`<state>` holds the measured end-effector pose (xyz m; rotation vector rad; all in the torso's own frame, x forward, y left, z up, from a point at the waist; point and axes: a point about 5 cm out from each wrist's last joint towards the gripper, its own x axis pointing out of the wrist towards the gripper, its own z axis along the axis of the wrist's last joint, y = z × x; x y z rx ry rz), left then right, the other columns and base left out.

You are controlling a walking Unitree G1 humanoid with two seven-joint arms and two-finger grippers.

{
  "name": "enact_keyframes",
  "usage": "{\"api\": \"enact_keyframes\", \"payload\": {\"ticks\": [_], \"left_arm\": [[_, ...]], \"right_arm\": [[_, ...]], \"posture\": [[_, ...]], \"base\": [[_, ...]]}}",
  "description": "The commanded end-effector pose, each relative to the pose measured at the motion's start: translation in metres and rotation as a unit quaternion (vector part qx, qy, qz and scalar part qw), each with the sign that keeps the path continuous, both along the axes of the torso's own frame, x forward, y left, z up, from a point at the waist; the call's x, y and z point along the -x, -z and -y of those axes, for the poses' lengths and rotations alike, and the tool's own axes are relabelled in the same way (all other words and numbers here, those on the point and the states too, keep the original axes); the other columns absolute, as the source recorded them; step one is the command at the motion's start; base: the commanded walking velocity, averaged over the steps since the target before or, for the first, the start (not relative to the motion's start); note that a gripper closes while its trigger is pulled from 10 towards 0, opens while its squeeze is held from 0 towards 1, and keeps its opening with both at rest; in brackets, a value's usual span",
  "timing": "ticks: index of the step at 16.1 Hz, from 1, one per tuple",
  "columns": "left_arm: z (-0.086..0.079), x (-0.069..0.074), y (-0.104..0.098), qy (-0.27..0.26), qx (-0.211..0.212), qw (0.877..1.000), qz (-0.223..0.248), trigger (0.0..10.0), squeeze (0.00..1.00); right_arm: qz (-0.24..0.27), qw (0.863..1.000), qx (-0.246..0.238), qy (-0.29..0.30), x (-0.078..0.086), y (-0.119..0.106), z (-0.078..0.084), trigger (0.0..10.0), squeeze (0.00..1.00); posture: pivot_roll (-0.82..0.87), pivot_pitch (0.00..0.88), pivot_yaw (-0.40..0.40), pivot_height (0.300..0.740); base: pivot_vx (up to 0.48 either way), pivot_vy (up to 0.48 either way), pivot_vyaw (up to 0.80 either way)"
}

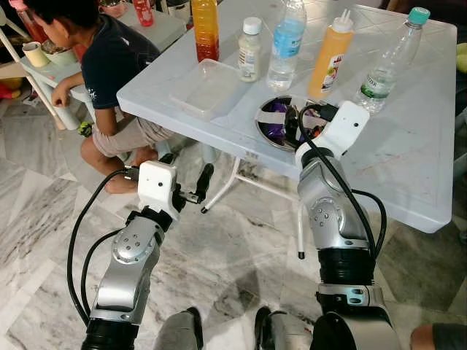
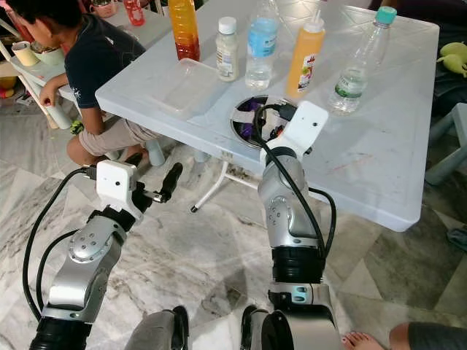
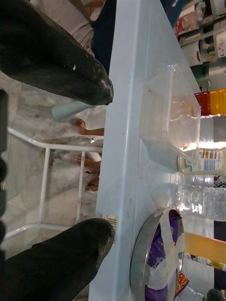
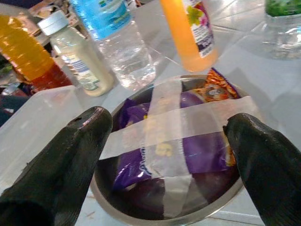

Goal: Restocking fridge

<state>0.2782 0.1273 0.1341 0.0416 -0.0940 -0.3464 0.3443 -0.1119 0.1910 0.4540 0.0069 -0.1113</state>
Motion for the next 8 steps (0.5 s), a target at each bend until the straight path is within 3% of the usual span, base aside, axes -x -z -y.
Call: {"api": "enact_keyframes", "payload": {"ticks": [1,5,8], "left_arm": [[0.001,0.001,-0.001,0.007,-0.003,1.000,0.001,10.0,0.00],[0.001,0.001,-0.002,0.008,-0.002,1.000,0.002,10.0,0.00],[0.002,0.001,-0.002,0.009,-0.001,1.000,0.002,10.0,0.00]], "right_arm": [[-0.006,0.999,-0.032,0.007,0.003,-0.004,-0.007,10.0,0.00],[-0.060,0.997,-0.032,0.037,0.010,0.007,-0.004,10.0,0.00],[-0.085,0.995,-0.045,0.028,0.014,0.015,-0.007,10.0,0.00]], "posture": [[0.09,0.151,0.034,0.740],[0.09,0.151,0.032,0.740],[0.08,0.150,0.033,0.740]], "base": [[0.000,0.000,0.00],[0.000,0.000,0.00],[0.000,0.000,0.00]]}}
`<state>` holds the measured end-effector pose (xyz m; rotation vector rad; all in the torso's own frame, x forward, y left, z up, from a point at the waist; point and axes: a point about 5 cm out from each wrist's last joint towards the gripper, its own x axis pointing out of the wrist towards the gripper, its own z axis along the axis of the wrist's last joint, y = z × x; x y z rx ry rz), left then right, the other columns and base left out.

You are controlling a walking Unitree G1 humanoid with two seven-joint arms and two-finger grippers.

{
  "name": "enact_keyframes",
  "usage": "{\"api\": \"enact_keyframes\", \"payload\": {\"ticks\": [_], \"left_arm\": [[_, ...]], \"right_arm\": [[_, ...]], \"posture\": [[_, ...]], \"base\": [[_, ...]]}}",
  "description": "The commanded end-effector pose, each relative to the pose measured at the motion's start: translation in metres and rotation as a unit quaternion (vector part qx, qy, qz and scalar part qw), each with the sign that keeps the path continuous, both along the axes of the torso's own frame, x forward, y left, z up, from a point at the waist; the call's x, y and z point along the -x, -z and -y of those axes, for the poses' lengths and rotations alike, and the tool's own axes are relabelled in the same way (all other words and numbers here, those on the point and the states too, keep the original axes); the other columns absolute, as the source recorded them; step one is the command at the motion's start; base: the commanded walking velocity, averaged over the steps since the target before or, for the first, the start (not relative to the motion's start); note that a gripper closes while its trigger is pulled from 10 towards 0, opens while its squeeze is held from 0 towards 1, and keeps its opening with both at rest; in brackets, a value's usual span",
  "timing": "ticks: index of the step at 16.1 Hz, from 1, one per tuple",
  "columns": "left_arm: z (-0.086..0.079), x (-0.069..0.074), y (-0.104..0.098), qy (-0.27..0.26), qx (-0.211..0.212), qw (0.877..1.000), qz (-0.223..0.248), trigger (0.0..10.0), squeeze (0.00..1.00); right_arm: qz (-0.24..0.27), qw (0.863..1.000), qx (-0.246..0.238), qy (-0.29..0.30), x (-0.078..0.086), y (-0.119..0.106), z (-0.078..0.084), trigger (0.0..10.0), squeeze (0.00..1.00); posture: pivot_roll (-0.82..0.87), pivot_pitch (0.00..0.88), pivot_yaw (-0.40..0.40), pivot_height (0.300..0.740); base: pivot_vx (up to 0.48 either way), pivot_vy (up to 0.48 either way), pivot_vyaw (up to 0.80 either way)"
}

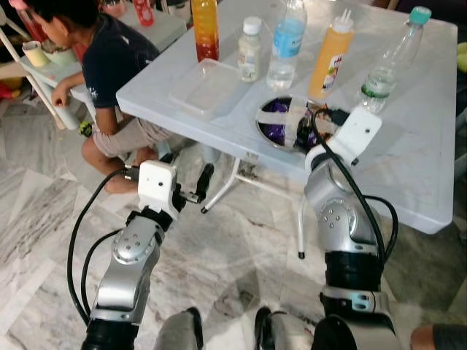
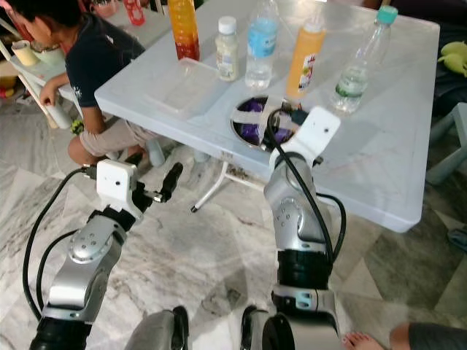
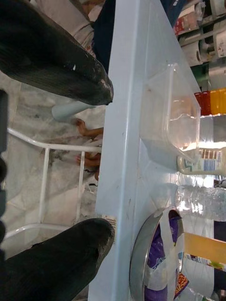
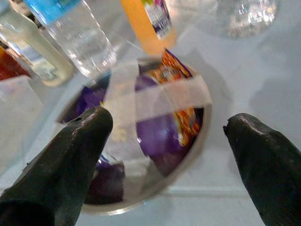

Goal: Restocking fridge

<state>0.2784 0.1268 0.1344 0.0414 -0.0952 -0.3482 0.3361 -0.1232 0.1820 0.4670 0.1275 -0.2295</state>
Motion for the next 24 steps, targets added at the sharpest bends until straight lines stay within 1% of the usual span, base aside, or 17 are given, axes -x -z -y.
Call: {"api": "enact_keyframes", "payload": {"ticks": [1,2,4,5,7,8,9,10,12,13,14,15,16,20,21,23,24], "left_arm": [[0.002,0.001,-0.001,0.009,-0.001,1.000,0.002,10.0,0.00],[0.003,0.000,-0.001,0.011,-0.001,1.000,0.002,10.0,0.00],[0.002,0.000,-0.002,0.011,-0.002,1.000,0.002,10.0,0.00],[0.002,0.000,-0.002,0.010,-0.002,1.000,0.002,10.0,0.00],[0.002,0.000,-0.002,0.010,-0.002,1.000,0.002,10.0,0.00],[0.002,0.000,-0.002,0.010,-0.002,1.000,0.002,10.0,0.00],[0.002,0.000,-0.001,0.009,-0.002,1.000,0.002,10.0,0.00],[0.002,0.000,-0.001,0.009,-0.002,1.000,0.001,10.0,0.00],[0.002,0.000,-0.001,0.009,-0.002,1.000,0.002,10.0,0.00],[0.003,-0.001,-0.001,0.009,-0.002,1.000,0.002,10.0,0.00],[0.003,-0.001,-0.001,0.009,-0.003,1.000,0.003,10.0,0.00],[0.003,-0.001,-0.001,0.009,-0.003,1.000,0.004,10.0,0.00],[0.003,-0.001,-0.002,0.008,-0.003,1.000,0.004,10.0,0.00],[0.002,-0.001,-0.001,0.006,-0.005,1.000,0.005,10.0,0.00],[0.002,-0.001,-0.002,0.005,-0.004,1.000,0.006,10.0,0.00],[0.002,-0.001,-0.002,0.004,-0.006,1.000,0.009,10.0,0.00],[0.001,-0.001,-0.002,0.003,-0.008,1.000,0.010,10.0,0.00]], "right_arm": [[-0.032,0.998,-0.049,-0.024,0.007,0.013,-0.022,10.0,0.00],[-0.056,0.995,-0.070,-0.031,0.008,0.024,-0.026,10.0,0.00],[-0.063,0.994,-0.075,-0.042,0.009,0.028,-0.029,10.0,0.00],[-0.083,0.990,-0.098,-0.062,0.008,0.036,-0.034,10.0,0.00],[-0.087,0.988,-0.108,-0.060,0.006,0.038,-0.034,10.0,0.00],[-0.094,0.986,-0.124,-0.060,0.003,0.039,-0.034,1.5,0.00],[-0.103,0.983,-0.143,-0.057,-0.002,0.039,-0.034,0.0,0.00],[-0.104,0.982,-0.146,-0.055,-0.005,0.038,-0.032,0.0,0.00],[-0.104,0.979,-0.170,-0.048,-0.014,0.035,-0.027,0.0,0.00],[-0.103,0.977,-0.179,-0.047,-0.018,0.034,-0.024,0.5,0.00],[-0.108,0.976,-0.182,-0.049,-0.021,0.034,-0.022,0.5,0.00],[-0.114,0.975,-0.184,-0.046,-0.027,0.035,-0.014,0.4,0.00],[-0.112,0.976,-0.181,-0.035,-0.031,0.033,-0.006,0.0,0.00],[-0.106,0.979,-0.175,-0.001,-0.043,0.029,0.022,0.0,0.00],[-0.108,0.980,-0.169,0.003,-0.046,0.029,0.028,0.0,0.00],[-0.114,0.980,-0.160,-0.008,-0.050,0.029,0.030,0.0,0.00],[-0.108,0.982,-0.154,0.001,-0.052,0.027,0.038,1.1,0.00]], "posture": [[0.08,0.150,0.035,0.740],[0.08,0.150,0.036,0.740],[0.09,0.150,0.035,0.740],[0.09,0.152,0.036,0.740],[0.09,0.151,0.033,0.740],[0.09,0.151,0.033,0.740],[0.09,0.151,0.033,0.740],[0.09,0.149,0.032,0.740],[0.09,0.148,0.033,0.740],[0.09,0.146,0.033,0.740],[0.09,0.146,0.033,0.740],[0.09,0.145,0.032,0.740],[0.09,0.146,0.033,0.740],[0.09,0.146,0.033,0.740],[0.09,0.146,0.035,0.740],[0.09,0.146,0.036,0.740],[0.10,0.146,0.036,0.740]], "base": [[0.000,0.000,0.00],[0.000,0.000,0.00],[0.000,0.000,0.00],[0.000,0.000,0.00],[0.000,0.000,0.00],[0.000,0.000,0.00],[0.000,0.000,0.00],[0.000,0.000,0.00],[0.000,0.000,0.00],[0.000,0.000,0.00],[0.000,0.000,0.00],[0.000,0.000,0.00],[0.000,0.000,0.00],[0.000,0.000,0.00],[0.000,0.000,0.00],[0.000,0.000,0.00],[0.000,0.000,0.00]]}}
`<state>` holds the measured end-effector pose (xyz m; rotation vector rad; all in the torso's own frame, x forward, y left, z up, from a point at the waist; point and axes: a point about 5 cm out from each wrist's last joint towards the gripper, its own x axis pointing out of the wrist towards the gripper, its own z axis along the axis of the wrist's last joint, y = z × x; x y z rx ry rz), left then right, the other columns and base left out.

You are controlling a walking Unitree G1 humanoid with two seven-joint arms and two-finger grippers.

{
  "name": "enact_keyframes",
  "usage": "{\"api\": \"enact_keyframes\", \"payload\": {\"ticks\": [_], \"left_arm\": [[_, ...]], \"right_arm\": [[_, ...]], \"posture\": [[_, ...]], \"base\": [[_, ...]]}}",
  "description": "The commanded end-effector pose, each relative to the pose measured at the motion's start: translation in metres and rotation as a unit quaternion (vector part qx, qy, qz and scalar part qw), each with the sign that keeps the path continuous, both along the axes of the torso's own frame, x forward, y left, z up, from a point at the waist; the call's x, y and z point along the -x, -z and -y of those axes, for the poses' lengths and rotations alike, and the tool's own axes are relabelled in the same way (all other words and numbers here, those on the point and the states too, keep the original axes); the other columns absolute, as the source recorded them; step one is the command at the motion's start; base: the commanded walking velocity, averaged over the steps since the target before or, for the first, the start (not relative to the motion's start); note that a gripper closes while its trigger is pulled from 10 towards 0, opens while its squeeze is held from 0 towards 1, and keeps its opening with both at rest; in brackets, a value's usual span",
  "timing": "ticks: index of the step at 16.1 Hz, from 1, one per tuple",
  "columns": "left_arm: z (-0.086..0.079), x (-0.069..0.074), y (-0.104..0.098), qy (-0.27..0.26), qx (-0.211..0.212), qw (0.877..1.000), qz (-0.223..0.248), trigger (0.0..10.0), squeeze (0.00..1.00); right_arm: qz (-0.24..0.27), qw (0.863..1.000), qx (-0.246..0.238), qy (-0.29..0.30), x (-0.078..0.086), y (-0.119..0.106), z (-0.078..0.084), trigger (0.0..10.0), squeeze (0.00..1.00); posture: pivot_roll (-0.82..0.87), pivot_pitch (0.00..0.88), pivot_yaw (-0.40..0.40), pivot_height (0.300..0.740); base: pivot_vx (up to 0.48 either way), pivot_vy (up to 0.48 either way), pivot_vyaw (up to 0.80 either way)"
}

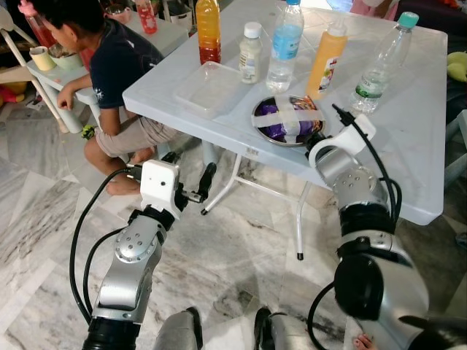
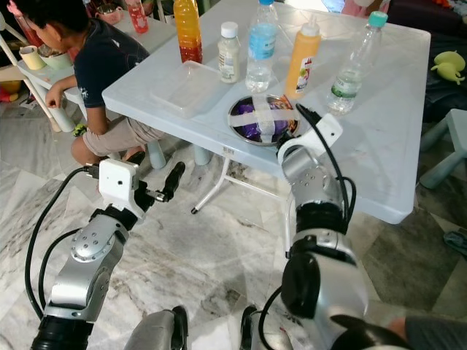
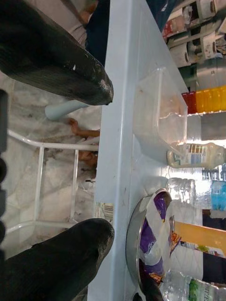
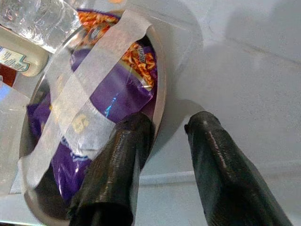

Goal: Restocking fridge

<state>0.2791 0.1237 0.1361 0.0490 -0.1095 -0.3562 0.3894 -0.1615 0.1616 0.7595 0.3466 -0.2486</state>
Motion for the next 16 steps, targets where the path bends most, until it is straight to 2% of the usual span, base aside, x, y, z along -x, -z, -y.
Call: {"api": "enact_keyframes", "payload": {"ticks": [1,4,8,10,12,13,14,15,16], "left_arm": [[-0.002,0.000,-0.001,-0.002,-0.006,1.000,0.003,10.0,0.00],[-0.003,0.001,0.000,-0.005,-0.008,1.000,0.002,10.0,0.00],[-0.003,0.001,0.000,-0.006,-0.009,1.000,0.003,10.0,0.00],[-0.003,0.001,0.000,-0.007,-0.009,1.000,0.004,10.0,0.00],[-0.004,0.001,0.001,-0.012,-0.010,1.000,0.003,10.0,0.00],[-0.004,0.001,0.001,-0.012,-0.010,1.000,0.002,10.0,0.00],[-0.003,0.000,0.001,-0.013,-0.009,1.000,0.002,10.0,0.00],[-0.003,0.000,0.001,-0.013,-0.009,1.000,0.002,10.0,0.00],[-0.003,-0.001,0.001,-0.012,-0.009,1.000,0.002,10.0,0.00]], "right_arm": [[-0.016,1.000,0.004,0.015,-0.001,0.005,0.007,0.0,0.00],[-0.010,0.998,0.010,0.056,-0.004,0.000,0.031,0.0,0.00],[0.000,0.994,0.027,0.101,-0.002,-0.005,0.053,0.0,0.00],[0.004,0.994,0.037,0.105,-0.001,-0.008,0.057,0.0,0.00],[0.012,0.993,0.071,0.089,0.003,-0.010,0.057,0.0,0.00],[0.008,0.992,0.095,0.077,0.008,-0.006,0.056,5.4,0.00],[0.003,0.992,0.105,0.065,0.013,-0.002,0.054,9.1,0.00],[0.003,0.993,0.106,0.055,0.015,0.000,0.052,10.0,1.00],[-0.001,0.993,0.113,0.024,0.020,0.006,0.045,10.0,1.00]], "posture": [[0.10,0.147,0.036,0.740],[0.10,0.151,0.036,0.740],[0.09,0.152,0.036,0.740],[0.09,0.152,0.036,0.740],[0.08,0.152,0.035,0.740],[0.08,0.152,0.034,0.740],[0.08,0.152,0.033,0.740],[0.08,0.151,0.034,0.740],[0.07,0.149,0.036,0.740]], "base": [[0.000,0.000,0.00],[0.000,0.000,0.00],[0.000,0.000,0.00],[0.000,0.000,0.00],[0.000,0.000,0.00],[0.000,0.000,0.00],[0.000,0.000,0.00],[0.000,0.000,0.00],[0.000,0.000,0.00]]}}
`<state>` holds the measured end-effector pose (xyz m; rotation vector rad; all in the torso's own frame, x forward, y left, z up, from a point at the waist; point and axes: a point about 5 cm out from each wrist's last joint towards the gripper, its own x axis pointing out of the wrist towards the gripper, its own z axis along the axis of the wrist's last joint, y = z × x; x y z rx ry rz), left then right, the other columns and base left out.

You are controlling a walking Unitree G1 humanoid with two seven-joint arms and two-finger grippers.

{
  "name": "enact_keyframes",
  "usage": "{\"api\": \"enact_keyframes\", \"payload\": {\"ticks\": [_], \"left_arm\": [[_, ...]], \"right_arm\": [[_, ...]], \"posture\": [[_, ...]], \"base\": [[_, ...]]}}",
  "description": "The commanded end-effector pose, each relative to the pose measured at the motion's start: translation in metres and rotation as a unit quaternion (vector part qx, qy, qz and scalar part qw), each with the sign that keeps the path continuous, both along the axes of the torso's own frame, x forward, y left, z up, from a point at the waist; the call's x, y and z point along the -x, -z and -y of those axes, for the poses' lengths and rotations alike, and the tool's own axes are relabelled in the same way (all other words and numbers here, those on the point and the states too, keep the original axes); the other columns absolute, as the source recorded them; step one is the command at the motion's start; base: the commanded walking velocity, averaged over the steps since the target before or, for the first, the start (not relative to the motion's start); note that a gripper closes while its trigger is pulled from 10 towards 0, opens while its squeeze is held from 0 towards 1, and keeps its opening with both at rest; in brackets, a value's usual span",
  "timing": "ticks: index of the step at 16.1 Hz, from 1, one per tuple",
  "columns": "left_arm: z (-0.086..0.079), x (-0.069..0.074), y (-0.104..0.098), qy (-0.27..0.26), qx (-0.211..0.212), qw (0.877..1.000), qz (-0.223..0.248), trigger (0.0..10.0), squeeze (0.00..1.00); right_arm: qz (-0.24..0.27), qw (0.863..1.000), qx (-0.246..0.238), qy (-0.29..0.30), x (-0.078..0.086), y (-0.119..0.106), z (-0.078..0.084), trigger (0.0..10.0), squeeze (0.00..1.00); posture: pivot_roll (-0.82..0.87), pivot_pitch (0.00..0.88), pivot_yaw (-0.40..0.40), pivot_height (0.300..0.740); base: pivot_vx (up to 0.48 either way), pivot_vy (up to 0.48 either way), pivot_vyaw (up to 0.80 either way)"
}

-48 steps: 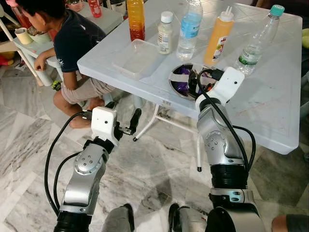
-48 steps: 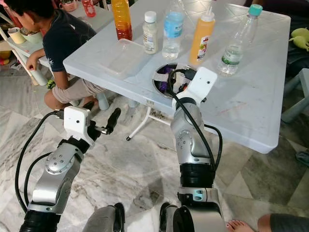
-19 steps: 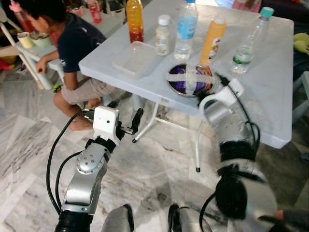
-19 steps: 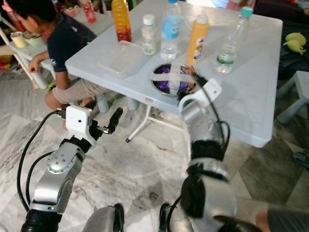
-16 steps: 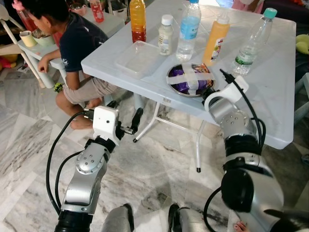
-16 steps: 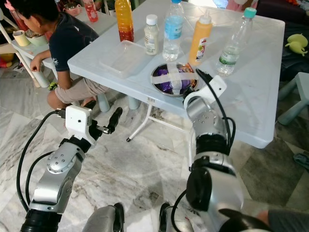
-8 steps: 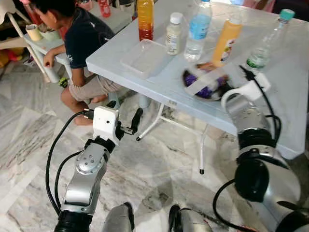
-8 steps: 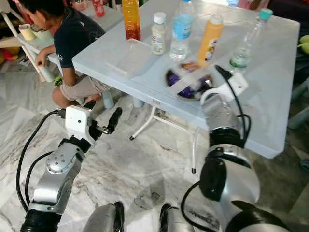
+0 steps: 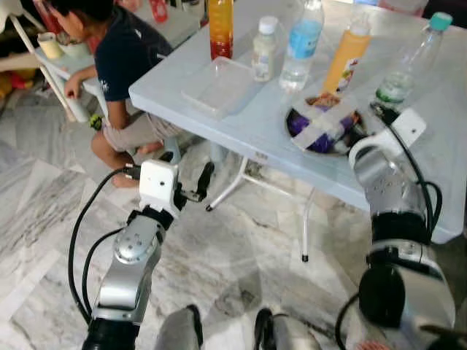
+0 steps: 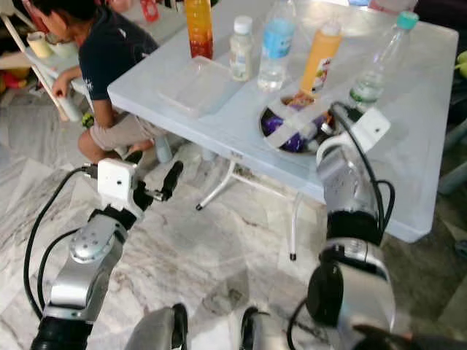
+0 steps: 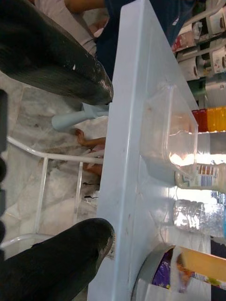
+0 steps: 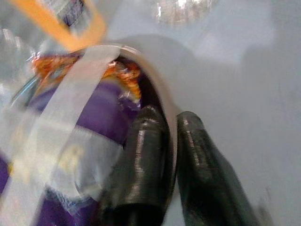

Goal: Restocking fridge

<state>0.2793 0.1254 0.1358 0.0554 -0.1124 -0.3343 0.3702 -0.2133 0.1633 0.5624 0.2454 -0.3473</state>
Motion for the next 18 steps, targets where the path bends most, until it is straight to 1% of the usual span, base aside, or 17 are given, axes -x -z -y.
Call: {"api": "enact_keyframes", "payload": {"ticks": [1,2,3,6,10,13,14,15,16,18], "left_arm": [[-0.001,-0.001,0.001,0.000,-0.006,1.000,0.000,10.0,0.00],[-0.001,-0.001,0.001,0.001,-0.006,1.000,-0.001,10.0,0.00],[-0.001,-0.001,0.001,0.001,-0.007,1.000,-0.001,10.0,0.00],[-0.001,-0.002,0.001,0.001,-0.007,1.000,0.001,10.0,0.00],[-0.002,-0.002,0.000,-0.003,-0.008,1.000,0.003,10.0,0.00],[-0.002,-0.003,0.000,-0.002,-0.008,1.000,0.004,10.0,0.00],[-0.001,-0.003,0.000,-0.001,-0.007,1.000,0.003,10.0,0.00],[-0.001,-0.003,0.000,-0.001,-0.007,1.000,0.003,10.0,0.00],[-0.001,-0.003,0.000,-0.001,-0.007,1.000,0.003,10.0,0.00],[-0.001,-0.003,0.001,-0.003,-0.007,1.000,0.002,10.0,0.00]], "right_arm": [[-0.021,0.999,0.010,-0.042,0.005,0.008,-0.013,10.0,1.00],[-0.010,0.998,0.014,-0.068,0.006,0.006,-0.018,10.0,1.00],[-0.010,0.997,0.015,-0.070,0.007,0.005,-0.019,10.0,1.00],[-0.016,0.997,0.011,-0.068,0.008,0.005,-0.020,10.0,1.00],[-0.002,0.998,0.010,-0.062,0.007,-0.002,-0.017,10.0,1.00],[-0.009,0.996,-0.019,-0.088,0.005,-0.001,-0.023,10.0,1.00],[-0.026,0.993,-0.043,-0.111,0.005,0.005,-0.028,10.0,1.00],[-0.037,0.991,-0.042,-0.119,0.005,0.009,-0.028,1.0,0.00],[-0.044,0.990,-0.043,-0.124,0.005,0.012,-0.027,0.0,0.00],[-0.071,0.988,-0.032,-0.132,0.006,0.021,-0.024,0.0,0.00]], "posture": [[0.08,0.148,0.037,0.740],[0.07,0.147,0.039,0.740],[0.08,0.147,0.040,0.740],[0.08,0.143,0.041,0.740],[0.08,0.140,0.041,0.740],[0.08,0.140,0.040,0.740],[0.08,0.141,0.039,0.740],[0.08,0.142,0.038,0.740],[0.08,0.142,0.036,0.740],[0.08,0.141,0.031,0.740]], "base": [[0.000,0.000,0.00],[0.000,0.000,0.00],[0.000,0.000,0.00],[0.000,0.000,0.00],[0.000,0.000,0.00],[0.000,0.000,0.00],[0.000,0.000,0.00],[0.000,0.000,0.00],[0.000,0.000,0.00],[0.000,0.000,0.00]]}}
